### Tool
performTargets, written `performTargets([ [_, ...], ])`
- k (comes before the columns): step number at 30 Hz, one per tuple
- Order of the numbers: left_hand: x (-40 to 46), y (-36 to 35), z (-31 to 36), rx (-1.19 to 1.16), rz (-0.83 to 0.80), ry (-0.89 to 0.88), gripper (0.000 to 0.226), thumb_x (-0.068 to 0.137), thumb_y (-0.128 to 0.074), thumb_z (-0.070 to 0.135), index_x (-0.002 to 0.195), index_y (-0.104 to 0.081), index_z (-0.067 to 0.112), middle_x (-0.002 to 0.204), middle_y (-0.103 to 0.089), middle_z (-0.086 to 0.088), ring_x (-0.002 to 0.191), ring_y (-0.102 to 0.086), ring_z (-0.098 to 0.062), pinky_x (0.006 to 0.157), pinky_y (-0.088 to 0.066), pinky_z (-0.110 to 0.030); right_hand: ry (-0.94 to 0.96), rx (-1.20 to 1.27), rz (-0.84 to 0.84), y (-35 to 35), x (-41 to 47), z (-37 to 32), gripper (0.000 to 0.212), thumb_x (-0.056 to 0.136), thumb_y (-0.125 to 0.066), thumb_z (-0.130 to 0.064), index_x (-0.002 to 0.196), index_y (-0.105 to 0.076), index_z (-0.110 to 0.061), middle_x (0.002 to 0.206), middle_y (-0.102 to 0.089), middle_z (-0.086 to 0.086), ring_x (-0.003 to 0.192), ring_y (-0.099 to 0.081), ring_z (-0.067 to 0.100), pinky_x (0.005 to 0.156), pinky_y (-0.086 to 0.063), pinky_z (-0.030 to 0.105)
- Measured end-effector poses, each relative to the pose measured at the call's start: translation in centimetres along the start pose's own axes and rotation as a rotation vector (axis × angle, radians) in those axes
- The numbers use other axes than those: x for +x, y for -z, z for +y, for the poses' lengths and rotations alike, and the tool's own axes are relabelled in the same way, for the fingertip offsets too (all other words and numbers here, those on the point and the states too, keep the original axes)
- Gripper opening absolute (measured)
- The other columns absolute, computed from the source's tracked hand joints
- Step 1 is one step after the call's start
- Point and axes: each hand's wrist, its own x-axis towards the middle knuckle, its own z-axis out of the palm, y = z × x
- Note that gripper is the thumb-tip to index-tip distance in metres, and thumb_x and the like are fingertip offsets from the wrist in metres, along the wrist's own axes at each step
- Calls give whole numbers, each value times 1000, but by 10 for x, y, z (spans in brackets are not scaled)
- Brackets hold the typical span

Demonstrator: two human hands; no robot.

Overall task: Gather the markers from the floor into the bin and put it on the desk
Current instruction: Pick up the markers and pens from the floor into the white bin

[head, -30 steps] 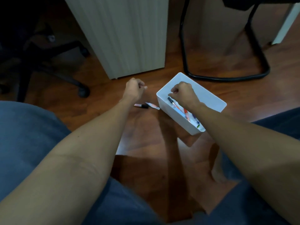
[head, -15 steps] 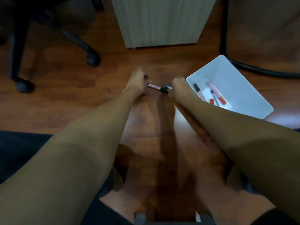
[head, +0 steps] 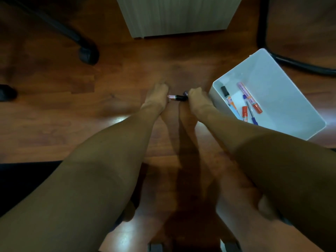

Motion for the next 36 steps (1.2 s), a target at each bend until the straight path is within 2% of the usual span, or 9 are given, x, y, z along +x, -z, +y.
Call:
performTargets([
  [5, -16, 8, -18, -111, 11, 91, 19, 75, -78, 13, 91, -67, 13, 110, -65, -14, 98, -65, -33, 87, -54, -36, -53, 239, 34, 9, -8, -5, 31, 103, -44, -17, 120, -64, 0, 117, -65, 26, 108, -65, 43, 86, -52, 42],
  [9, -39, 32, -22, -244, 110, 199, 12, 79, -76, 16, 83, -66, 22, 107, -67, -12, 94, -67, -28, 81, -51, -31, -67, 375, 90, 25, -18, -15, 35, 101, -52, -29, 106, -66, 3, 109, -68, 28, 102, -67, 43, 79, -52, 40],
  [15, -70, 86, 8, -369, 275, 256, 13, 79, -79, 15, 89, -73, 11, 98, -74, -17, 91, -70, -29, 80, -55, -36, -33, 514, 156, 78, -46, -19, 39, 96, -59, -31, 96, -71, 6, 99, -72, 27, 94, -70, 40, 84, -56, 39],
  [20, -84, 114, 53, -441, 328, 201, 14, 77, -83, 24, 84, -72, 17, 97, -73, -8, 85, -67, -23, 77, -53, -30, -37, 601, 221, 112, -73, 9, 36, 91, -67, -27, 81, -73, 7, 78, -73, 25, 70, -74, 36, 73, -63, 43],
  [24, -85, 120, 94, -453, 315, 132, 15, 77, -82, 28, 77, -70, 19, 95, -73, -5, 80, -63, -20, 75, -53, -30, -75, 561, 281, 125, -93, 43, 25, 82, -76, -22, 77, -73, 2, 81, -72, 23, 75, -72, 32, 77, -61, 39],
  [27, -86, 114, 126, -470, 280, 104, 26, 75, -83, 32, 62, -63, 22, 92, -72, -4, 83, -68, -25, 78, -60, -41, -136, 583, 302, 127, -110, 73, 29, 85, -73, -27, 79, -73, 2, 80, -73, 21, 72, -73, 29, 74, -60, 35],
  [30, -85, 99, 159, -487, 231, 69, 24, 74, -84, 32, 63, -65, 21, 89, -74, -7, 83, -72, -28, 77, -62, -47, -199, 617, 353, 120, -126, 106, 28, 82, -75, -24, 83, -72, 3, 79, -73, 22, 76, -73, 33, 79, -61, 42],
  [33, -82, 86, 177, -485, 204, 22, 18, 75, -84, 29, 74, -73, 16, 85, -73, -9, 70, -64, -24, 72, -62, -38, -239, 629, 338, 109, -137, 122, 28, 83, -77, -23, 84, -73, 5, 74, -73, 18, 73, -74, 33, 79, -61, 41],
  [36, -82, 68, 204, -436, 125, -47, 16, 80, -81, 28, 75, -72, 16, 83, -68, -5, 72, -58, -19, 54, -47, -23, -274, 602, 339, 93, -149, 143, 36, 86, -74, -30, 92, -72, 5, 86, -71, 19, 89, -72, 36, 86, -57, 45],
])
